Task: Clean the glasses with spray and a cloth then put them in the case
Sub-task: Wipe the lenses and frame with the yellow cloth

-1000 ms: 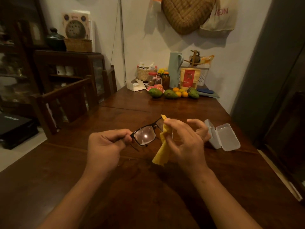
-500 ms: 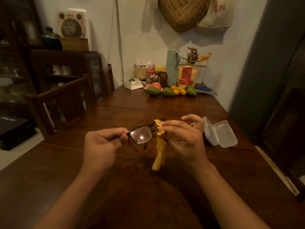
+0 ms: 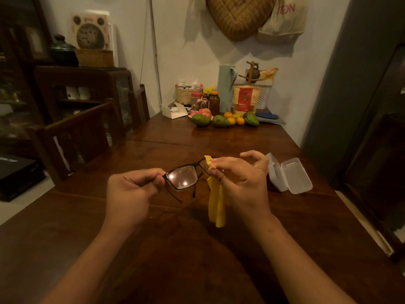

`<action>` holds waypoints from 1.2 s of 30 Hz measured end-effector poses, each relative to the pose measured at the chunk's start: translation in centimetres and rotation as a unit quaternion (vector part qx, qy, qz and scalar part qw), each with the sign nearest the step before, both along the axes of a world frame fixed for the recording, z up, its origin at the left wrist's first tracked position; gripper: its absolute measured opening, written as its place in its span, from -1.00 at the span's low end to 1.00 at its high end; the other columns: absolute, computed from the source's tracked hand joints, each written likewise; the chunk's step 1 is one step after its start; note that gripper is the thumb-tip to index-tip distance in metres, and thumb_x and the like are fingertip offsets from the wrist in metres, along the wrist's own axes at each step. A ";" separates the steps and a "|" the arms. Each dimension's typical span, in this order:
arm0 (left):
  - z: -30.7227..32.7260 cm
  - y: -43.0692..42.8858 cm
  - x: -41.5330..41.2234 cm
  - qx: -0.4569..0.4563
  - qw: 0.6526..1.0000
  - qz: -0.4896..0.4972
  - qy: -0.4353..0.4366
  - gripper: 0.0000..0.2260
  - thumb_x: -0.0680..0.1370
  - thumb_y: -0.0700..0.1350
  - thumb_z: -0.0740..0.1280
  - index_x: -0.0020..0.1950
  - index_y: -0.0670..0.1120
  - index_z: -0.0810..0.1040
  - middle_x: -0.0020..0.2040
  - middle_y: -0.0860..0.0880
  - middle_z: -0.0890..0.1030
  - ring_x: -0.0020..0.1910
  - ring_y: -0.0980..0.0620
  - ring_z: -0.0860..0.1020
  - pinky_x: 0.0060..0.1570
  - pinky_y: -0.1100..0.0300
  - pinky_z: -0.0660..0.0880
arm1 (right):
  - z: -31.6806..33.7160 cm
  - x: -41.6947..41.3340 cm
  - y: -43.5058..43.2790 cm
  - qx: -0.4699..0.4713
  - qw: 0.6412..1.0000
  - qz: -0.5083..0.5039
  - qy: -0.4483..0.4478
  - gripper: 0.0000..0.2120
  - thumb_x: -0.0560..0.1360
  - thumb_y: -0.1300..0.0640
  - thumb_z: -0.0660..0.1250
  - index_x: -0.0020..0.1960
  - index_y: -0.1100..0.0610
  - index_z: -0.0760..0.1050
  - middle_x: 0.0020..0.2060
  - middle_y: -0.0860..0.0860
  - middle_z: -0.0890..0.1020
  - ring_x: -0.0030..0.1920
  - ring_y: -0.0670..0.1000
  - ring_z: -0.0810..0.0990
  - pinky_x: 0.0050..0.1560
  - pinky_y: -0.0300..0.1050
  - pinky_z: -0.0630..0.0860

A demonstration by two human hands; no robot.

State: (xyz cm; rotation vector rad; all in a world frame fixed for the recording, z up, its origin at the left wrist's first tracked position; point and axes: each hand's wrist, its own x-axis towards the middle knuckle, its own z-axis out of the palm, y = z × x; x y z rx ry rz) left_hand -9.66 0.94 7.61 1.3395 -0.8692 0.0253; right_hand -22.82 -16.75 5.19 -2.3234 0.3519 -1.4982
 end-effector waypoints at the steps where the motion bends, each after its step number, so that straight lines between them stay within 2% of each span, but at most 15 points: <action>1: 0.0 0.0 0.0 0.000 1.000 0.002 -0.003 -0.68 0.41 -0.45 0.38 -0.22 0.00 0.64 -0.40 0.22 0.65 -0.34 0.34 0.57 -0.23 0.47 0.47 | -0.1 0.0 -0.1 -0.008 1.000 0.012 0.007 -0.82 0.50 -0.09 0.43 0.04 -0.06 0.69 0.04 -0.21 0.69 0.21 0.09 0.56 0.15 0.23 0.31; 5: 0.1 0.0 0.1 -0.004 1.000 0.005 -0.005 -0.67 0.41 -0.46 0.38 -0.21 0.00 0.63 -0.41 0.23 0.64 -0.35 0.35 0.57 -0.25 0.50 0.46 | -0.6 0.1 -0.1 -0.039 0.999 0.020 0.026 -0.82 0.53 -0.07 0.39 0.06 -0.06 0.69 0.08 -0.21 0.68 0.20 0.13 0.55 0.11 0.23 0.31; 11: -0.2 -0.1 0.3 0.009 1.000 -0.004 -0.002 -0.69 0.40 -0.45 0.39 -0.25 -0.02 0.65 -0.41 0.20 0.65 -0.36 0.33 0.56 -0.26 0.48 0.46 | -0.3 0.0 -0.2 -0.023 0.999 0.026 0.007 -0.82 0.52 0.07 0.45 0.12 -0.03 0.66 0.04 -0.18 0.69 0.14 0.00 0.62 0.14 0.27 0.34; 15: -0.3 -0.1 0.3 0.009 1.000 0.003 0.004 -0.68 0.41 -0.45 0.39 -0.28 -0.01 0.64 -0.40 0.20 0.66 -0.35 0.34 0.57 -0.27 0.48 0.46 | 0.1 0.3 0.6 -0.048 0.999 0.011 0.007 -0.83 0.52 0.03 0.46 0.10 -0.08 0.67 0.05 -0.23 0.68 0.20 0.07 0.54 0.15 0.12 0.31; 17: -0.4 -0.2 0.5 0.008 1.000 0.011 0.009 -0.69 0.41 -0.44 0.39 -0.26 -0.01 0.64 -0.39 0.21 0.66 -0.34 0.34 0.57 -0.26 0.48 0.47 | -0.2 0.2 0.8 -0.088 0.996 0.009 0.000 -0.84 0.49 0.03 0.48 0.07 -0.09 0.68 0.07 -0.24 0.67 0.20 0.11 0.47 0.07 0.02 0.28; 21: -0.5 -0.2 0.6 0.015 1.000 0.017 0.011 -0.70 0.41 -0.43 0.40 -0.26 -0.01 0.64 -0.37 0.23 0.66 -0.31 0.34 0.59 -0.23 0.49 0.49 | -1.3 -0.1 0.1 -0.104 0.995 -0.001 -0.011 -0.86 0.48 0.06 0.51 0.04 -0.06 0.70 0.07 -0.23 0.68 0.09 0.17 0.57 0.01 0.16 0.31; 26: -0.7 -0.1 0.8 0.020 1.000 0.015 -0.001 -0.68 0.41 -0.43 0.41 -0.26 0.01 0.65 -0.35 0.21 0.68 -0.30 0.32 0.61 -0.24 0.49 0.48 | -2.1 -0.2 -1.0 -0.048 0.998 -0.024 0.024 -0.81 0.51 0.07 0.48 0.11 -0.07 0.68 0.09 -0.22 0.67 0.16 0.14 0.55 0.06 0.21 0.33; 29: -0.8 -0.2 0.7 0.027 1.000 0.012 -0.010 -0.65 0.40 -0.44 0.41 -0.27 0.05 0.66 -0.35 0.21 0.68 -0.30 0.33 0.61 -0.25 0.49 0.48 | -2.0 0.0 -0.8 -0.018 0.998 -0.035 0.039 -0.75 0.52 -0.02 0.44 0.19 -0.11 0.64 0.17 -0.27 0.62 0.27 0.05 0.42 0.12 0.10 0.32; 32: -0.9 -0.2 0.6 0.029 0.999 0.016 -0.016 -0.62 0.39 -0.44 0.41 -0.29 0.08 0.65 -0.35 0.23 0.67 -0.29 0.33 0.62 -0.23 0.48 0.51 | -1.8 0.1 -0.3 -0.050 0.997 -0.012 0.051 -0.63 0.48 -0.16 0.37 0.26 -0.14 0.57 0.22 -0.34 0.52 0.28 -0.04 0.30 0.09 -0.10 0.22; 36: -1.0 -0.3 0.7 0.048 0.998 0.025 -0.013 -0.67 0.41 -0.42 0.41 -0.26 0.04 0.65 -0.34 0.26 0.67 -0.26 0.33 0.63 -0.21 0.47 0.53 | -2.1 0.3 0.1 -0.075 0.996 -0.014 0.052 -0.67 0.45 0.07 0.49 0.20 -0.09 0.62 0.17 -0.26 0.60 0.25 -0.02 0.33 0.03 -0.15 0.15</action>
